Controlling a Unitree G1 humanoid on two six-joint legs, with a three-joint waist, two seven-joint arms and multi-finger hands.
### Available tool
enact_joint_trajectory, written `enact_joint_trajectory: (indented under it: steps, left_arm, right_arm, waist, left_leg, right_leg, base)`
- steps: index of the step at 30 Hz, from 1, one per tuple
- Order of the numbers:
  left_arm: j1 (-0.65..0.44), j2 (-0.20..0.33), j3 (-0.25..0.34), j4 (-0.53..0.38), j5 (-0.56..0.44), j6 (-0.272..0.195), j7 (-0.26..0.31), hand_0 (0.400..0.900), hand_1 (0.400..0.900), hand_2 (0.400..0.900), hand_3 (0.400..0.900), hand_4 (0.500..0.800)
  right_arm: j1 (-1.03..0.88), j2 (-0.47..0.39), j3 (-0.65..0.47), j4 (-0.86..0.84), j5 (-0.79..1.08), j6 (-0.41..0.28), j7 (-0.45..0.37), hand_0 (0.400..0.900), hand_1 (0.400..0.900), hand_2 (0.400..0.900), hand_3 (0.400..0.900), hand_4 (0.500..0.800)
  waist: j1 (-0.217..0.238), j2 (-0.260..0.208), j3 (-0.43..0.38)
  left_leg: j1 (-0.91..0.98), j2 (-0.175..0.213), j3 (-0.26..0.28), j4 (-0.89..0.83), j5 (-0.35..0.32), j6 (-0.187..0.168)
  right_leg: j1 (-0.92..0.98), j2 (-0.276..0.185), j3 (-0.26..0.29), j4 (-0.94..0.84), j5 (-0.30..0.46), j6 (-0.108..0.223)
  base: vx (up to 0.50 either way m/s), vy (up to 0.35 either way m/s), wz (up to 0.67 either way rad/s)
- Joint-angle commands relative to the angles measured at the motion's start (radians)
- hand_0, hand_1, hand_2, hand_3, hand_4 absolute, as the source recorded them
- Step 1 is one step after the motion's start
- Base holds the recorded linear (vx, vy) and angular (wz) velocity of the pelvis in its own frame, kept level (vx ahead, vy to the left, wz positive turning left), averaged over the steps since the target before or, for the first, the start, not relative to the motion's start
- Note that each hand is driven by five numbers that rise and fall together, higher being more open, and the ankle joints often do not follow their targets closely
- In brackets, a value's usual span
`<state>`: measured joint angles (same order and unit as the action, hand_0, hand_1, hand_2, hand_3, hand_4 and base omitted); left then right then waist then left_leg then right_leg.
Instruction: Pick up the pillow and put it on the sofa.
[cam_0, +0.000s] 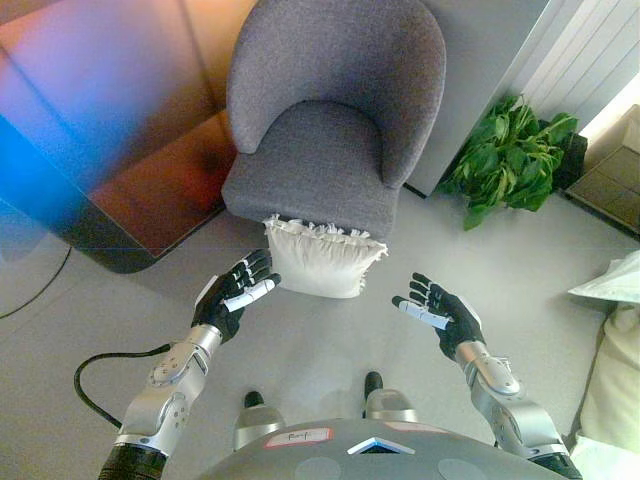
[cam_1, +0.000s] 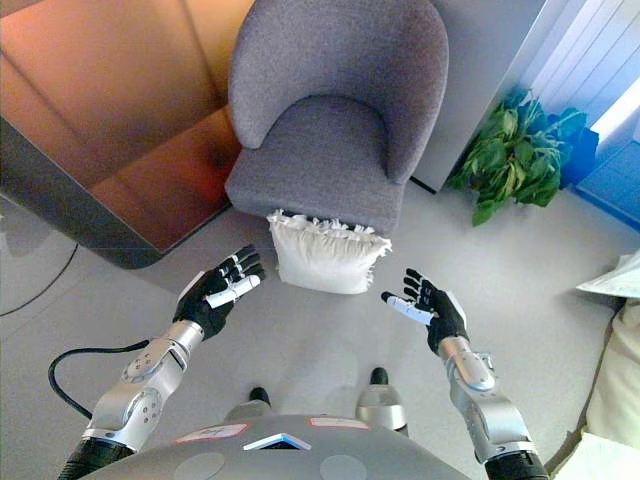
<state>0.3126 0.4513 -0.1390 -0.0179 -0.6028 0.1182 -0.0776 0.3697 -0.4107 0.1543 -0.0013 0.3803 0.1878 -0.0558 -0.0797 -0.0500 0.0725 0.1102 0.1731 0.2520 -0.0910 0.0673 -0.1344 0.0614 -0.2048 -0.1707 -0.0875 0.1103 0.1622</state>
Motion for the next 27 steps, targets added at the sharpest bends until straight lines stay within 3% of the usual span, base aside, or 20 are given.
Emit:
enact_joint_trajectory:
  steps: [1, 3, 7, 27]
  left_arm:
    - [-0.067, 0.029, 0.020, -0.097, 0.016, -0.094, -0.026, 0.900, 0.900, 0.900, 0.900, 0.800]
    - [-0.071, 0.032, 0.019, -0.096, -0.021, -0.113, -0.049, 0.900, 0.900, 0.900, 0.900, 0.800]
    - [-0.076, 0.029, 0.014, -0.091, -0.012, -0.108, -0.032, 0.900, 0.900, 0.900, 0.900, 0.800]
    - [-0.053, 0.040, 0.015, -0.101, 0.016, -0.103, -0.057, 0.900, 0.900, 0.900, 0.900, 0.800]
  right_arm:
    - [-0.045, -0.014, -0.033, -0.120, -0.002, -0.063, -0.008, 0.900, 0.900, 0.900, 0.900, 0.800]
    - [-0.048, -0.016, -0.034, -0.117, 0.000, -0.063, -0.006, 0.900, 0.900, 0.900, 0.900, 0.800]
    - [-0.054, -0.014, -0.028, -0.109, -0.002, -0.065, -0.013, 0.900, 0.900, 0.900, 0.900, 0.800]
    - [-0.050, -0.025, -0.041, -0.112, -0.005, -0.083, -0.024, 0.900, 0.900, 0.900, 0.900, 0.800]
  waist:
    - [0.001, 0.003, -0.010]
    - [0.000, 0.004, -0.012]
    - [0.002, 0.006, -0.016]
    - [0.001, 0.008, -0.009]
  left_leg:
    - [0.040, -0.047, 0.068, 0.046, -0.098, 0.089]
    - [0.042, -0.048, 0.070, 0.041, -0.096, 0.089]
    - [0.044, -0.049, 0.072, 0.031, -0.092, 0.086]
    - [0.036, -0.030, 0.081, 0.036, -0.087, 0.082]
  right_leg:
    - [0.017, 0.023, -0.043, 0.011, -0.033, -0.007]
    - [0.015, 0.023, -0.041, 0.008, -0.029, -0.004]
    - [0.013, 0.023, -0.041, 0.000, -0.023, -0.001]
    - [-0.001, 0.040, -0.028, 0.000, -0.030, -0.012]
  base:
    - [-0.01, 0.000, -0.03]
    - [-0.02, -0.004, -0.06]
    - [-0.01, -0.004, -0.02]
    - [0.01, -0.027, 0.00]
